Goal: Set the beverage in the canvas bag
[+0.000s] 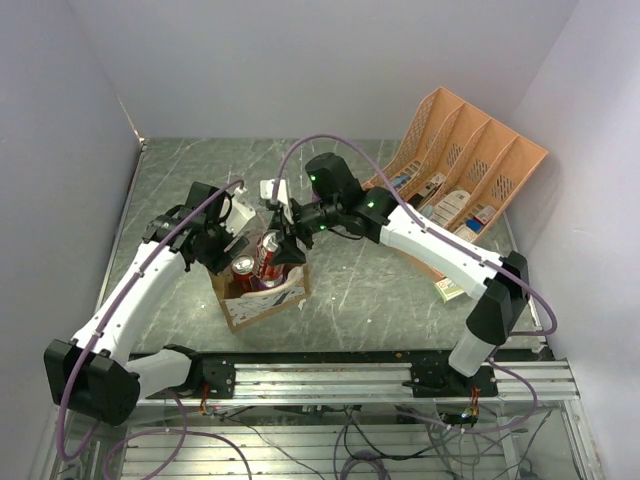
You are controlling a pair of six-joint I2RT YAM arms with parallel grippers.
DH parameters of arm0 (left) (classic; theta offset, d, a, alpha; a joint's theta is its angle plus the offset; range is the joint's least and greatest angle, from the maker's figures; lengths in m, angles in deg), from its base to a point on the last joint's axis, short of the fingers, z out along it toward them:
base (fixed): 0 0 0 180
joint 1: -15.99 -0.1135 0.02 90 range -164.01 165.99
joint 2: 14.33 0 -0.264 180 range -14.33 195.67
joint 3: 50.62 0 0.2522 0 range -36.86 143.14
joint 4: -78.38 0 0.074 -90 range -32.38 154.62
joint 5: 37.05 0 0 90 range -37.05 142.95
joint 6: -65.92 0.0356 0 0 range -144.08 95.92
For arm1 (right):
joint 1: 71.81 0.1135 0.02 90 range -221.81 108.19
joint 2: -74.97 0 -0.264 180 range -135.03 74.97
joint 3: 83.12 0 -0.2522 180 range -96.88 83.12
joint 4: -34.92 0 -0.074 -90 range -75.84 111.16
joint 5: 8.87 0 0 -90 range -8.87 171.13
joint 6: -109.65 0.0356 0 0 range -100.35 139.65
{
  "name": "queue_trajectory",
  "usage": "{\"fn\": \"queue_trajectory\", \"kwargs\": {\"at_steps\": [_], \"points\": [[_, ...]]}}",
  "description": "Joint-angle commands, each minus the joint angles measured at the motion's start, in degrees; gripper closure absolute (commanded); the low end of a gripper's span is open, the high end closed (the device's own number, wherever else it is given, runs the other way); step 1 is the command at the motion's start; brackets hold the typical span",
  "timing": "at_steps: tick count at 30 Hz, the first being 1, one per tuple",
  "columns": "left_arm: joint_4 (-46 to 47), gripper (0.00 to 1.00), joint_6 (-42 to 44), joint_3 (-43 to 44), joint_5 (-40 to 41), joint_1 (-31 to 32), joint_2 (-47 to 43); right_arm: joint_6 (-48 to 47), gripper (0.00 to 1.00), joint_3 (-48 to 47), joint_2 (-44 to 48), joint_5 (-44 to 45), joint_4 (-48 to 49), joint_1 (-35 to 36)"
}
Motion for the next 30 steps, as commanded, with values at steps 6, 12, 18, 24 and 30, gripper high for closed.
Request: {"fn": "queue_trajectory", "kwargs": {"at_steps": [6,12,18,24,30], "points": [[-7.0,0.12,6.5,1.9,5.0,-1.0,0.8,4.2,1.00,-2.6,-1.9,-3.0,8.0,3.2],[-7.9,0.12,8.3,3.0,5.5,-2.0,1.8,7.0,1.00,-3.6,-4.2,-2.5,10.1,5.1],[-9.6,0.13,8.3,6.8,2.9,-3.3,4.0,8.3,1.00,-3.8,-6.1,-0.7,11.9,7.1],[-11.3,0.13,7.8,8.9,1.1,-3.9,6.0,9.6,1.00,-3.1,-7.5,0.3,15.3,8.0],[-12.1,0.15,6.8,10.9,-0.2,-4.4,7.5,9.6,1.00,-3.6,-8.2,0.7,16.0,10.0]]}}
